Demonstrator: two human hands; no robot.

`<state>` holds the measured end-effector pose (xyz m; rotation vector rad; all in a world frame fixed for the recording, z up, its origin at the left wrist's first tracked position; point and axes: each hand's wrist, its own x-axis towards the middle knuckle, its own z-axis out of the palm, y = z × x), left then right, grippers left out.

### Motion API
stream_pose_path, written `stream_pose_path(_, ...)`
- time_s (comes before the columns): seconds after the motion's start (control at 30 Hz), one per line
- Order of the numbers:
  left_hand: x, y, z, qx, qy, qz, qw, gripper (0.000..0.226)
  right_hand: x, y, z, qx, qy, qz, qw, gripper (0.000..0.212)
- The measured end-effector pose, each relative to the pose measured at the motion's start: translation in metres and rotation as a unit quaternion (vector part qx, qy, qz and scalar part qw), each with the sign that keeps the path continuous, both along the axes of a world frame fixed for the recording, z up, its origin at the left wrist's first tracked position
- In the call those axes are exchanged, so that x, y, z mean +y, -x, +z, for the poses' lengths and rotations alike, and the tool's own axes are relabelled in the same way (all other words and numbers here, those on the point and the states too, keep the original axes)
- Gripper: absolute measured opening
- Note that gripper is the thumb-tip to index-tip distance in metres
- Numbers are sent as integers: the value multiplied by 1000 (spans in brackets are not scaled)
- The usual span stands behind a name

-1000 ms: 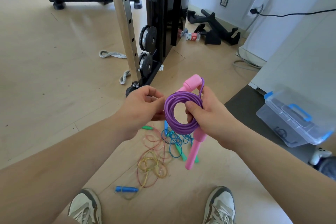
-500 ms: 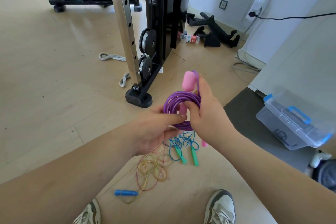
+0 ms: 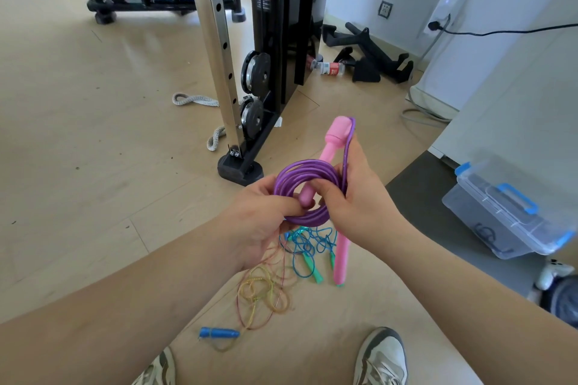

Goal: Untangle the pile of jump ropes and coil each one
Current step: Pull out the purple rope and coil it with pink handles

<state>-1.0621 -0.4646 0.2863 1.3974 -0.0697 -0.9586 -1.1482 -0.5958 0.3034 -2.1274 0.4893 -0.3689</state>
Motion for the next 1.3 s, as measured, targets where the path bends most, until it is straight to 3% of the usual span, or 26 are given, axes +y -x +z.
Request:
stream_pose_path(0.1, 3, -1, 3, -20, 26, -42, 999, 38, -9, 1, 0, 10, -16, -11, 1000, 29)
stream_pose_path(0.27, 13, -9, 14, -1, 75, -137, 988, 39, -12, 4, -2, -4, -25, -3, 1000, 38)
stream_pose_path(0.37, 20, -15, 19, -34, 83, -191, 978, 44, -16, 6, 2, -26, -39, -12, 999, 22)
stream_pose_path(0.53, 20, -13, 14, -142, 12, -177, 974, 43, -12, 7, 0, -26, -9, 22, 999, 29)
stream_pose_path(0.67, 17, -19, 13, -184, -16, -132, 974, 45, -5, 5, -3, -16, 11, 47, 999, 18)
stream_pose_path(0.77, 18, -23, 14, -265, -62, -142, 952, 71, -2, 5, -2, 8, 11, 73, 997, 20)
stream_pose_path(0.83, 18, -25, 15, -273, -49, -151, 949, 101, -2, 5, -4, 34, 13, 86, 996, 19)
stream_pose_path(0.9, 19, -28, 15, -286, -41, -169, 942, 112, -1, 5, -5, 37, 16, 86, 996, 18)
stream_pose_path(1.13, 23, -24, 14, -369, -116, -252, 887, 28, -1, 5, -7, 44, 67, 96, 992, 18)
stream_pose_path(1.2, 21, -24, 14, -335, -107, -237, 905, 29, -5, 4, -10, 38, 70, 81, 994, 17)
stream_pose_path(1.3, 19, -27, 14, -199, -43, -181, 962, 55, -8, 2, -13, 44, 53, 61, 996, 12)
